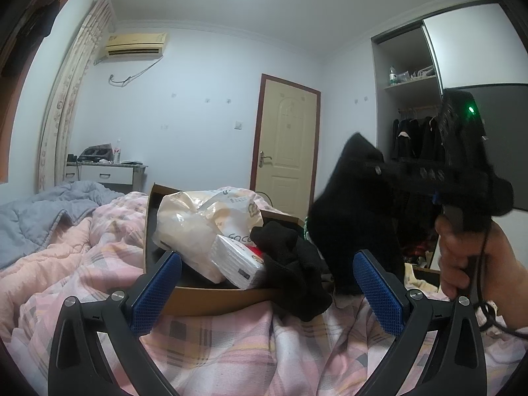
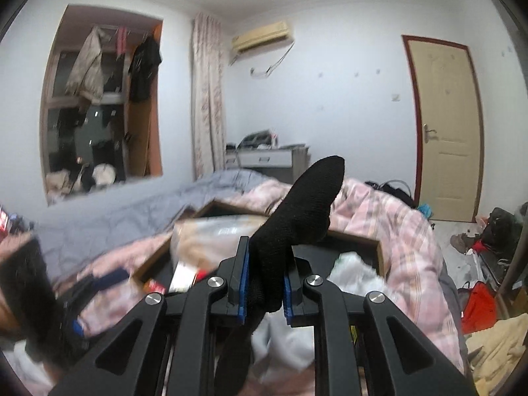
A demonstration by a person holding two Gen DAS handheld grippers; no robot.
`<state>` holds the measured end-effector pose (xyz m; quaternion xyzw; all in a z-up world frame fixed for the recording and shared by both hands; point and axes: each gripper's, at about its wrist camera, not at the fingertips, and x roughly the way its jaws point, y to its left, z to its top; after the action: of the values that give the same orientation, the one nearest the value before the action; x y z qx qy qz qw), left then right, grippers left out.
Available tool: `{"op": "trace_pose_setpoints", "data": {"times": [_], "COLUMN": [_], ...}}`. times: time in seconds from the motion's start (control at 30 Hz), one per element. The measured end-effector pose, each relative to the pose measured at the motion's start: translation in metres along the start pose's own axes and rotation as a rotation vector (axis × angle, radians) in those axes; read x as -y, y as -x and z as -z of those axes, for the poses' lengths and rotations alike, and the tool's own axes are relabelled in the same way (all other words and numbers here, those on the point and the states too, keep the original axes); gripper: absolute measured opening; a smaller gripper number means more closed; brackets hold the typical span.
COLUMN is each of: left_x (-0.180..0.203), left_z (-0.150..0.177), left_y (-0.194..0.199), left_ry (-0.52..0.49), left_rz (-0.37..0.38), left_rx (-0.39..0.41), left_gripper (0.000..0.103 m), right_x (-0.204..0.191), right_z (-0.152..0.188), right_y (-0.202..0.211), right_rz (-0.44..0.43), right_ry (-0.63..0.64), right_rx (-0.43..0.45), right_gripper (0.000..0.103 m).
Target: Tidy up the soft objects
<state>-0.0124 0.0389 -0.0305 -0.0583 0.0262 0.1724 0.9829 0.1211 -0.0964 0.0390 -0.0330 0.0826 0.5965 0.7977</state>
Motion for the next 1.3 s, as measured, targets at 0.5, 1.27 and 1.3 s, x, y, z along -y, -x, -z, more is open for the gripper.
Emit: {"op": "trace_pose_setpoints", "data": {"times": [0.5, 1.27, 1.3], "left_x": [0.002, 0.007, 0.007], "left_z": [0.000, 0.000, 0.000], "left_y": [0.000, -0.002, -0.001], "left_ry": [-0.004, -0.019, -0.019], "left_rz": [-0.001, -0.032, -0.036], "left_rx": [-0.001, -0.010, -0.010], "left_gripper": [0.103, 0.103, 0.103], "right_x": [0.014, -0.016, -0.019], "right_z": [0.058, 0.066, 0.067], "right_y": [-0.036, -0.031, -0.027], "right_rz": [0.127, 0.201, 0.204], "right_ry": [-0.106, 0.128, 0.150], "right_rx": [-0.099, -0.183, -0.175], "right_gripper": [0.013, 0.084, 0.085]}}
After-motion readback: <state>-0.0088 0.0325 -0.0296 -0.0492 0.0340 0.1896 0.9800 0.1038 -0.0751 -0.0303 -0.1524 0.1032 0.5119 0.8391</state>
